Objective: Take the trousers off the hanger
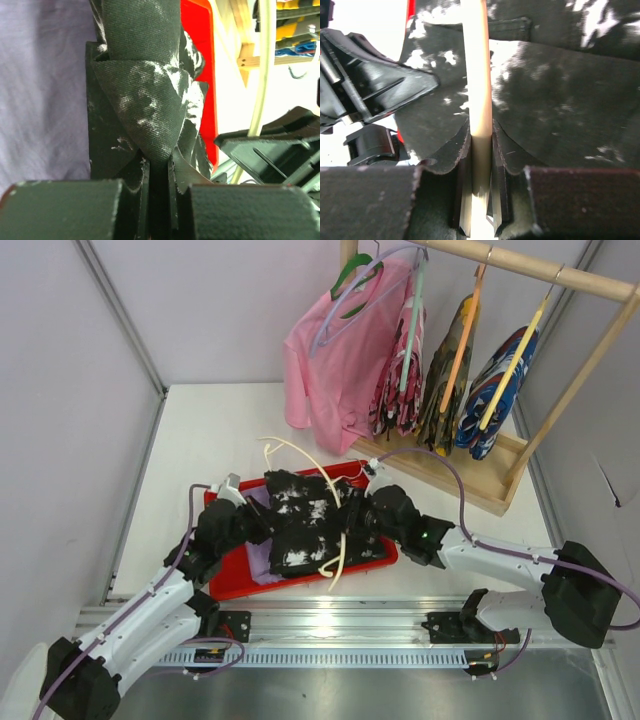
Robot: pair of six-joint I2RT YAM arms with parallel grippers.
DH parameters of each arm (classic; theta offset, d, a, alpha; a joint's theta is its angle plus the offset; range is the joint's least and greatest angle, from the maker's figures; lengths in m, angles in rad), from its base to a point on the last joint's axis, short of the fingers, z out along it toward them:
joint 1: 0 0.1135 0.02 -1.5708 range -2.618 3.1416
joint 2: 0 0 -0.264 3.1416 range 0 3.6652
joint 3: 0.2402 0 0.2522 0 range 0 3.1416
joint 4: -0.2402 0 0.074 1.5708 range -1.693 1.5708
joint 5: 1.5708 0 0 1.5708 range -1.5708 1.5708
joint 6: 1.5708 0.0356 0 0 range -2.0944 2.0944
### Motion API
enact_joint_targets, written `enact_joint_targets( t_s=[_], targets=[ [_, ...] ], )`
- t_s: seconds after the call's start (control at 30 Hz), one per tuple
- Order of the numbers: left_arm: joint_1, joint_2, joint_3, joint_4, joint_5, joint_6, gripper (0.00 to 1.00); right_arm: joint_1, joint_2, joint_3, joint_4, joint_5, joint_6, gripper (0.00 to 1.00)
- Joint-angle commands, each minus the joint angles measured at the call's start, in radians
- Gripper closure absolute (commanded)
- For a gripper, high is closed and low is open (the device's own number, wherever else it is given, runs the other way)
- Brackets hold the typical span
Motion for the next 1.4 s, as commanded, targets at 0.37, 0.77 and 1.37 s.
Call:
enact_joint_targets(
  t_s=[0.37, 0.77, 1.37],
  targets=[
    [0.118, -0.013, -0.075, -0.237, -0.205, 0.128, 1.00, -0.116, -0.056, 0.153, -0.325, 0.367, -0.074, 1.00],
    [0.139, -0.024, -0.088, -0.211, -0.169, 0.173, 1.00, -0.112, -0.100, 0.130, -0.261, 0.295, -0.184, 1.00],
    [0.115, -0.099, 0.405, -0.472, -0.036, 0.490, 0.03, 0.048, 0.039, 0.309, -0.203, 0.341, -0.206, 1.00]
  ],
)
